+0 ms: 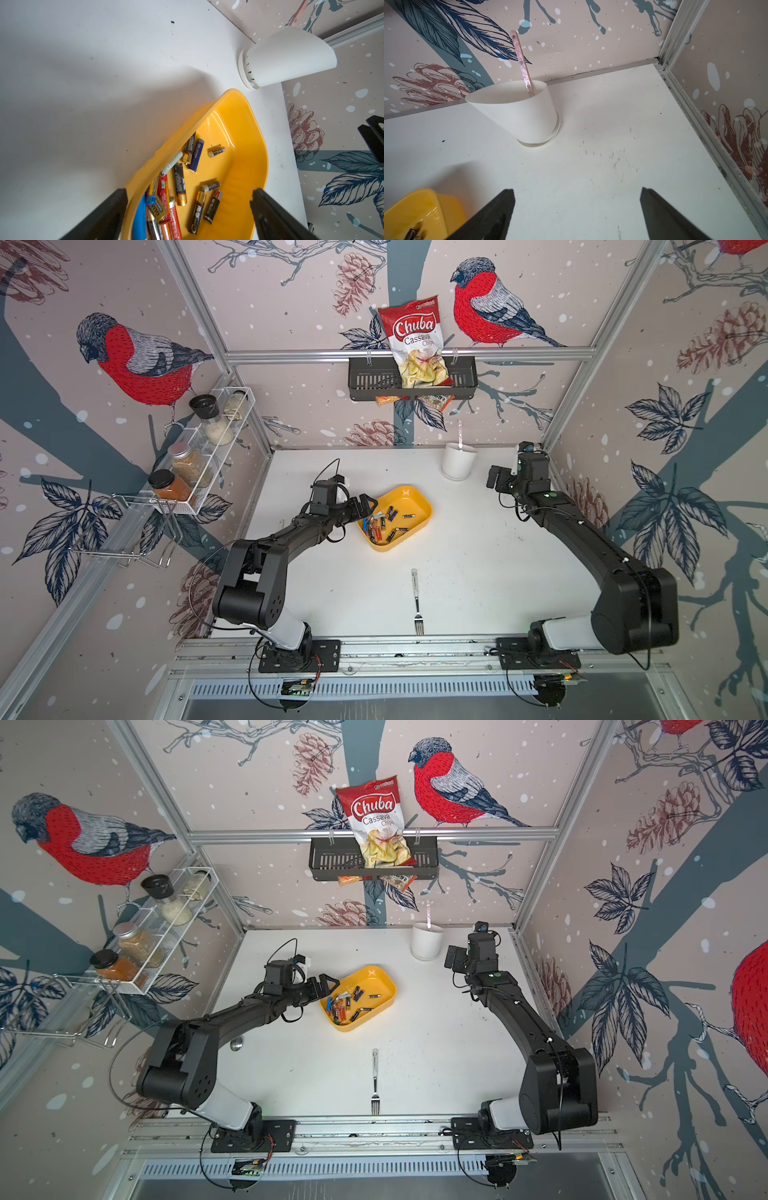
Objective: Take the batteries out of the storage box
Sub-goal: Adjust the storage box at the center of the board.
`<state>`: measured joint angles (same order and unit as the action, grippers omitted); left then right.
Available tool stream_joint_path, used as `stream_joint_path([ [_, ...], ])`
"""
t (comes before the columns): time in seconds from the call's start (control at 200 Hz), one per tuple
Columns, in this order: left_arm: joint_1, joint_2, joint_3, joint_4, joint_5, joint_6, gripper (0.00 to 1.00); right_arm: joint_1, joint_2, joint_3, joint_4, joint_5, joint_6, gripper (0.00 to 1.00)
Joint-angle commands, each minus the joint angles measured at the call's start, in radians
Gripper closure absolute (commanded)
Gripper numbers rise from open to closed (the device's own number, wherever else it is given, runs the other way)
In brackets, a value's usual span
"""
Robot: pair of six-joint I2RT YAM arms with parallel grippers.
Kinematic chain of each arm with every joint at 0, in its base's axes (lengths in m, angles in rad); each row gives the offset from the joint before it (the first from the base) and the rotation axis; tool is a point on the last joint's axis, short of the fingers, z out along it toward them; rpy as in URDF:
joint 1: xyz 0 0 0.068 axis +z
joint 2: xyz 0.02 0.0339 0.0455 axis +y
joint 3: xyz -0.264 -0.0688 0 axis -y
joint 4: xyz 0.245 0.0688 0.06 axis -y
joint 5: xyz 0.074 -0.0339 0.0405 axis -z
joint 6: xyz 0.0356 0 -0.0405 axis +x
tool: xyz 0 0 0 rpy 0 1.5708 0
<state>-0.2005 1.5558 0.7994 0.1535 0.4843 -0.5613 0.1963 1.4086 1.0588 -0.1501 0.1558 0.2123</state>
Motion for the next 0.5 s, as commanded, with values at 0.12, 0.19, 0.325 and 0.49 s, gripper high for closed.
stream_joint_path([
  [0.12,-0.017,-0.041,-0.068,0.042,-0.055,-0.063,0.04,0.062,0.066,-0.017,-0.059,-0.157,0.001,0.0],
  [0.19,-0.018,-0.036,-0.075,0.048,-0.051,-0.067,0.04,0.098,0.104,-0.012,-0.104,-0.19,-0.022,0.0],
  [0.325,-0.029,-0.036,-0.086,0.072,-0.049,-0.081,0.04,0.162,0.16,-0.016,-0.156,-0.226,-0.031,0.0],
  [0.49,-0.034,-0.034,-0.075,0.063,-0.047,-0.069,0.04,0.214,0.205,-0.037,-0.147,-0.271,-0.009,0.0],
])
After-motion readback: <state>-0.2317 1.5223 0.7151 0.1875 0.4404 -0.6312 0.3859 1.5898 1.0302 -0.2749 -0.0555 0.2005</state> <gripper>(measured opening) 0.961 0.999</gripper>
